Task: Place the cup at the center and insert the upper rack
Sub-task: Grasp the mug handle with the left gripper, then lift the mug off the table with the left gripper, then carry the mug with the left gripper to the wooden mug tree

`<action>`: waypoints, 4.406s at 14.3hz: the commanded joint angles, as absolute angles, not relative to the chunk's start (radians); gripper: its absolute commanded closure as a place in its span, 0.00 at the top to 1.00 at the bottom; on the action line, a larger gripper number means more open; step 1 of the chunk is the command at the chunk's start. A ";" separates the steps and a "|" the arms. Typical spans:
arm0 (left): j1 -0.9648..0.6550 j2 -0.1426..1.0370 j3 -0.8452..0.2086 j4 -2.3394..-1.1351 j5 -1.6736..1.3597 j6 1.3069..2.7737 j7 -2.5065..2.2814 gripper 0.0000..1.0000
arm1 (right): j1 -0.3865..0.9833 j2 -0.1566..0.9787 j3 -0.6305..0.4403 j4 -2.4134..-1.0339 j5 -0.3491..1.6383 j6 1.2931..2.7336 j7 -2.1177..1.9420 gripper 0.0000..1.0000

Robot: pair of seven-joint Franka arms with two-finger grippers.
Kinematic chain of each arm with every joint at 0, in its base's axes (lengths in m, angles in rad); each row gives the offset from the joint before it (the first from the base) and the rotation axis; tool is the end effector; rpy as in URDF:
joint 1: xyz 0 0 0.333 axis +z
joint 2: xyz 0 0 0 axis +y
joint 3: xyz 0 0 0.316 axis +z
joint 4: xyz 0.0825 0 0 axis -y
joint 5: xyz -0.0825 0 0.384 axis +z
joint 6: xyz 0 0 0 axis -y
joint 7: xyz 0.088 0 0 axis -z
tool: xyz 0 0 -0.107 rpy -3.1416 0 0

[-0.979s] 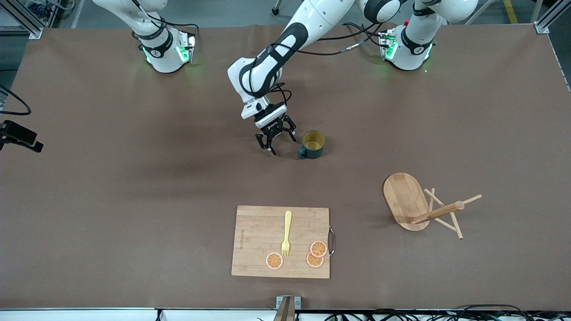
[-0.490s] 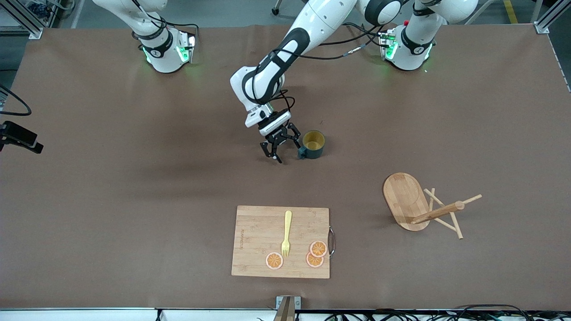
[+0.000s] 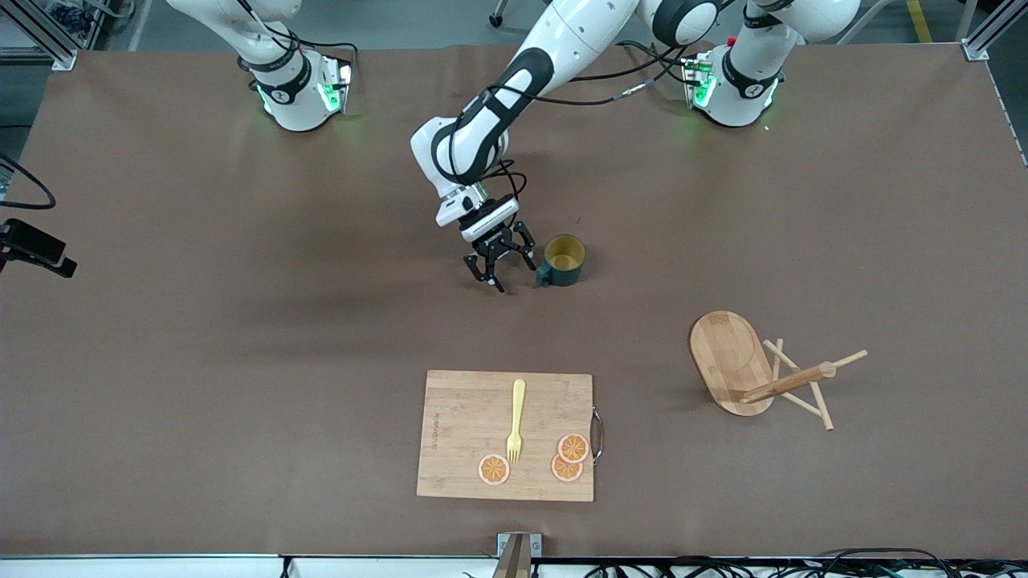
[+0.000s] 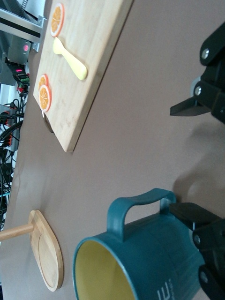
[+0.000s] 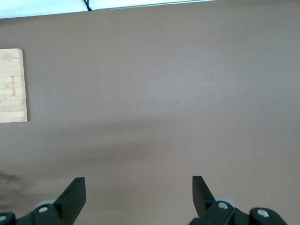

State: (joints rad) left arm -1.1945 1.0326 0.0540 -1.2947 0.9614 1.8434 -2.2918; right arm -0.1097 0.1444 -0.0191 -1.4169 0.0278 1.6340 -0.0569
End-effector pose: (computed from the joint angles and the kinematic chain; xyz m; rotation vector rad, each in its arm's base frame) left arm 0.3449 -0.6150 0.1133 -2.4126 -0.7646 -1.2985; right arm 0.6013 -0.0741 0.6197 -3.1192 0.1129 -0.1167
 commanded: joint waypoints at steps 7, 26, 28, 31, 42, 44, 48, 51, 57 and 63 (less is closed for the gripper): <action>-1.236 1.065 0.116 -1.256 0.980 1.799 -2.204 0.81 | -0.114 0.130 -0.012 -1.434 0.023 1.643 -0.041 1.00; -1.246 1.074 0.138 -1.261 0.992 1.793 -2.204 0.45 | -0.112 0.130 -0.012 -1.433 0.021 1.644 -0.041 1.00; -1.243 1.068 0.138 -1.267 0.986 1.790 -2.204 0.34 | -0.112 0.130 -0.012 -1.433 0.021 1.644 -0.043 1.00; -1.239 1.062 0.138 -1.270 0.960 1.773 -2.206 0.18 | -0.112 0.130 -0.012 -1.433 0.021 1.644 -0.043 1.00; -1.128 0.865 0.138 -1.264 0.720 1.761 -2.010 0.00 | -0.112 0.130 -0.012 -1.433 0.020 1.644 -0.046 1.00; -1.079 0.790 0.135 -1.264 0.640 1.761 -1.952 0.00 | -0.112 0.130 -0.012 -1.433 0.020 1.643 -0.048 1.00; -0.981 0.631 0.133 -1.304 0.465 1.763 -1.825 0.00 | -0.112 0.130 -0.011 -1.433 0.011 1.634 -0.054 1.00; -0.899 0.502 0.130 -1.380 0.306 1.773 -1.781 0.00 | -0.103 0.129 -0.011 -1.436 -0.018 1.631 -0.043 1.00; -0.720 0.390 0.129 -1.424 -0.015 1.784 -1.545 0.00 | -0.103 0.118 -0.011 -1.456 -0.017 1.597 -0.041 1.00; -0.566 0.359 0.127 -1.449 -0.256 1.801 -1.381 0.00 | -0.100 0.019 -0.011 -1.601 -0.015 1.666 -0.041 1.00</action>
